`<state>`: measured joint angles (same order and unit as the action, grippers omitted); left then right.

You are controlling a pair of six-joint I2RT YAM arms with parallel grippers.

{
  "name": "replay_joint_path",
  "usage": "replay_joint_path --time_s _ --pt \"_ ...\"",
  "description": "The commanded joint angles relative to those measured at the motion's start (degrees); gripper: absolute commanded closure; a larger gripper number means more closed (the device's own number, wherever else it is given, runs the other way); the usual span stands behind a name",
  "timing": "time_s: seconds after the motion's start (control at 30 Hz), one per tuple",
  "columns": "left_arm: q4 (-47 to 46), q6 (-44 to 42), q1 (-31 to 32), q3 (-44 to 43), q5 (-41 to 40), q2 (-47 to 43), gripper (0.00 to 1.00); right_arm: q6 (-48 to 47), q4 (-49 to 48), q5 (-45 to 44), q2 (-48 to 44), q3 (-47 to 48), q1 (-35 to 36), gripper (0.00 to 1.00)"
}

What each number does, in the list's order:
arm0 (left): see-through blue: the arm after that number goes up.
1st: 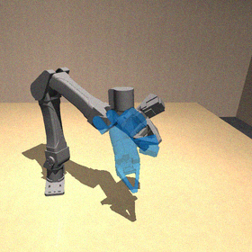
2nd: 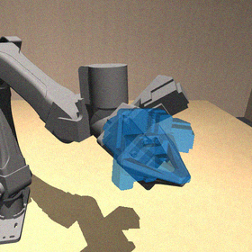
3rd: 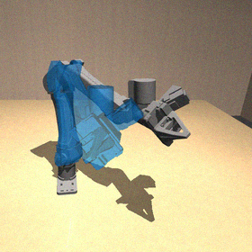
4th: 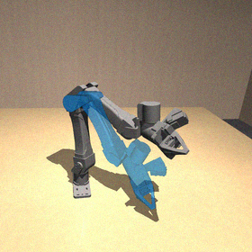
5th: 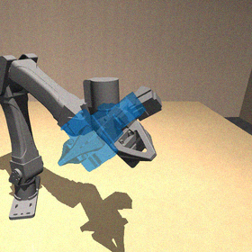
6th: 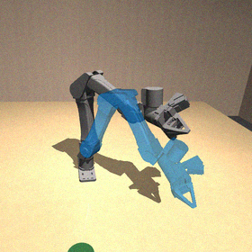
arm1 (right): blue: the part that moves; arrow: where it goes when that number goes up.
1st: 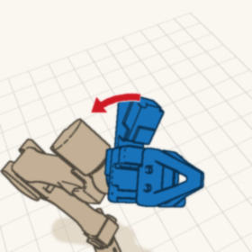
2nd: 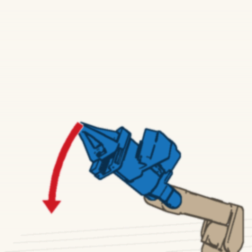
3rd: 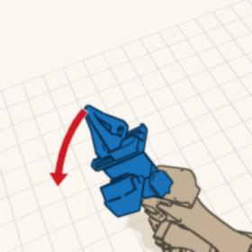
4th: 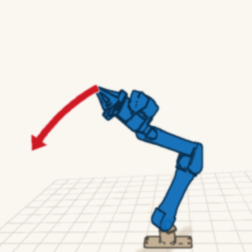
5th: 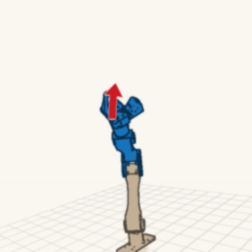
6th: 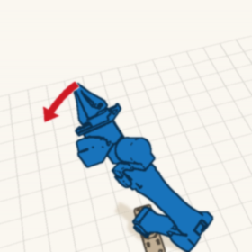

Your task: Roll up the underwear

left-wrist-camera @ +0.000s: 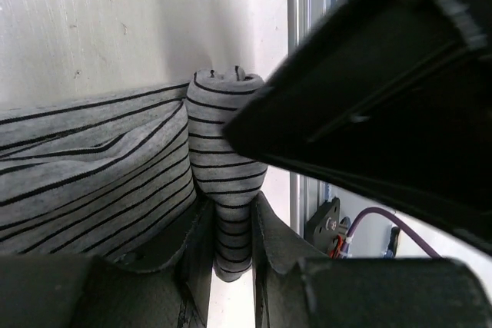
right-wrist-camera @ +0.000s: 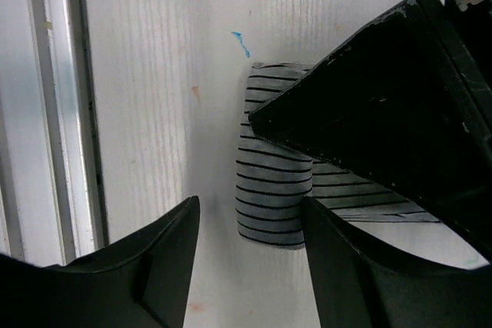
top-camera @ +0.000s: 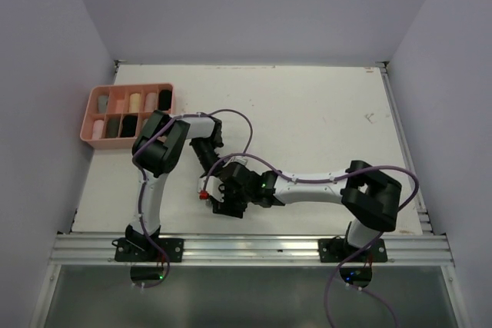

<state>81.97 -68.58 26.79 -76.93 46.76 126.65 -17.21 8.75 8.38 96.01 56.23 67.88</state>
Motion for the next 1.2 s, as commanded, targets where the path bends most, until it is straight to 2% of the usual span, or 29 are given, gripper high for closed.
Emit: replay_joint_path --time_s 0.0,0.1,0.2,0.23,0.33,0.4,0.53,0.7,0.8,0.87,0.93,1.03,1.07,1.17 --pt "-13.9 -2.2 0.0 0.5 -8.4 3.2 0.74 -2.0 -4.4 -0.3 2.2 0.1 0.2 0.41" --pt "-14.4 -1.7 -0.1 0.6 -8.6 3.0 0.73 -1.1 -6.9 -0.4 4.1 -0.2 0.3 0.46" --pt "-14.3 -1.4 0.0 0.7 -8.6 2.7 0.71 -0.5 -7.5 -0.5 5.9 -0.2 0.2 0.59" --pt "-14.3 -1.3 0.0 0.8 -8.9 2.5 0.69 -0.5 -7.6 -0.5 6.8 -0.3 0.2 0.76" --pt "-14.3 -0.2 -0.4 -0.3 -9.0 0.9 0.62 -0.5 -7.3 -0.2 7.0 -1.6 0.3 1.00" --pt "-12.6 1.0 -1.2 -2.0 -9.2 -0.4 0.60 -0.3 -6.7 0.4 6.9 -3.0 0.2 1.00" --pt "-6.6 2.0 -4.2 -12.7 -8.1 -3.3 0.54 1.5 -4.7 3.4 6.4 -4.5 0.3 1.00" --pt "-6.5 4.9 -9.6 -22.2 -9.5 -8.6 0.51 5.0 -4.8 5.8 6.4 -6.7 0.0 1.00" --pt "-8.5 6.2 -13.7 -24.9 -5.6 -12.1 0.50 9.2 -4.7 10.7 7.9 -6.2 -2.6 1.00" --pt "-11.2 7.5 -17.6 -23.5 -3.3 -15.4 0.42 11.9 -4.8 14.0 9.6 -5.6 -4.9 1.00" --pt "-18.0 8.1 -20.4 -16.9 -0.3 -23.0 0.39 15.3 -4.3 18.6 12.5 -3.9 -8.1 1.00" --pt "-25.8 7.3 -24.5 -5.6 0.2 -33.7 0.39 16.8 -1.8 23.7 16.7 -0.5 -10.7 1.00" --pt "-28.4 6.4 -25.1 0.1 -0.2 -38.9 0.40 19.3 -0.5 25.5 19.0 1.5 -11.7 1.00" --pt "-32.1 4.9 -25.4 9.0 -0.4 -46.6 0.41 21.8 0.3 29.3 22.4 4.8 -13.3 1.00"
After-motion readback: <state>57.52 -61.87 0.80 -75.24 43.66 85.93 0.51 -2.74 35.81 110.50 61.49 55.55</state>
